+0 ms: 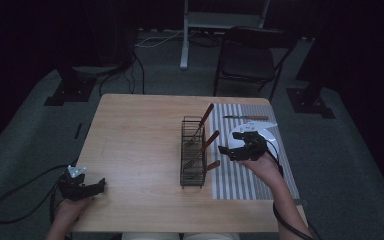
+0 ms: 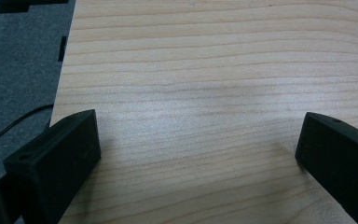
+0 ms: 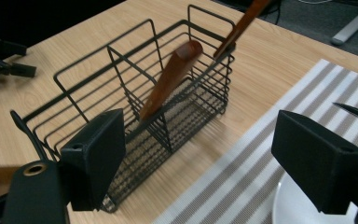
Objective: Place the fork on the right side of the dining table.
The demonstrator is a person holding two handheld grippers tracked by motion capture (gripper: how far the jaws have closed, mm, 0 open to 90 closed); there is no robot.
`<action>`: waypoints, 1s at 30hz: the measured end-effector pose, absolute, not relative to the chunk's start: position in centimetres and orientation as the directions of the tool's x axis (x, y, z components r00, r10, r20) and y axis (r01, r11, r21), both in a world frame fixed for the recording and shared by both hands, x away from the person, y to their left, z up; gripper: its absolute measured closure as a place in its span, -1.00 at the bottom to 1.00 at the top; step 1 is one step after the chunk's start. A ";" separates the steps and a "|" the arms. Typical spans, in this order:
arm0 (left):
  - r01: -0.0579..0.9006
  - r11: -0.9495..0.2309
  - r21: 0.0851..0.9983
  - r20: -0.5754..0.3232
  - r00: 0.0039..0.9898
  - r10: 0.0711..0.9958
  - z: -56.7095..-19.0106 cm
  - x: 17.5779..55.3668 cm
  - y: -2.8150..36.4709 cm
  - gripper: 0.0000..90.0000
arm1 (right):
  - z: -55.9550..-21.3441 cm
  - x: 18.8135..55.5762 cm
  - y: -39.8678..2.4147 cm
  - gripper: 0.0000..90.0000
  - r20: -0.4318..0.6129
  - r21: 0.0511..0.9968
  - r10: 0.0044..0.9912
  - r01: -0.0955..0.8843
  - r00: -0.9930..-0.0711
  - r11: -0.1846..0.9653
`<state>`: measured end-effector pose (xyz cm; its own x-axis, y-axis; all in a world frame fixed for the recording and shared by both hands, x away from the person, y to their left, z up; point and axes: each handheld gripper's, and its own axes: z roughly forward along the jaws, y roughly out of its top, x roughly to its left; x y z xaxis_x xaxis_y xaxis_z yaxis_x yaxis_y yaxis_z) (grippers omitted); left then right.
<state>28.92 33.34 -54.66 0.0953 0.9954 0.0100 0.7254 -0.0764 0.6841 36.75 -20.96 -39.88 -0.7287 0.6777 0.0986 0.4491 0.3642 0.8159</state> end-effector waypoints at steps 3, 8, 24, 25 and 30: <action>0.726 -0.080 0.683 0.012 0.098 0.995 -54.6 28.9 33.4 -0.99 | -39.9 37.1 -20.5 -0.55 0.107 0.816 0.669 0.450 -0.735 0.364; 0.726 -0.080 0.683 0.013 0.098 0.995 -54.7 28.9 33.4 -0.99 | -40.2 37.4 -19.8 -0.54 0.139 0.813 0.653 0.463 -0.744 0.355; 0.726 -0.079 0.683 0.012 0.097 0.995 -54.7 28.9 33.4 -0.99 | -41.5 38.4 -17.6 -0.10 0.164 0.797 0.650 0.488 -0.742 0.356; 0.726 -0.080 0.683 0.012 0.098 0.995 -54.7 28.9 33.4 -0.99 | -41.6 38.4 -17.5 -0.08 0.169 0.794 0.648 0.492 -0.743 0.357; 0.727 -0.080 0.682 0.012 0.098 0.995 -54.6 28.9 33.4 -0.99 | -42.0 38.8 -17.0 0.16 0.163 0.785 0.664 0.504 -0.729 0.360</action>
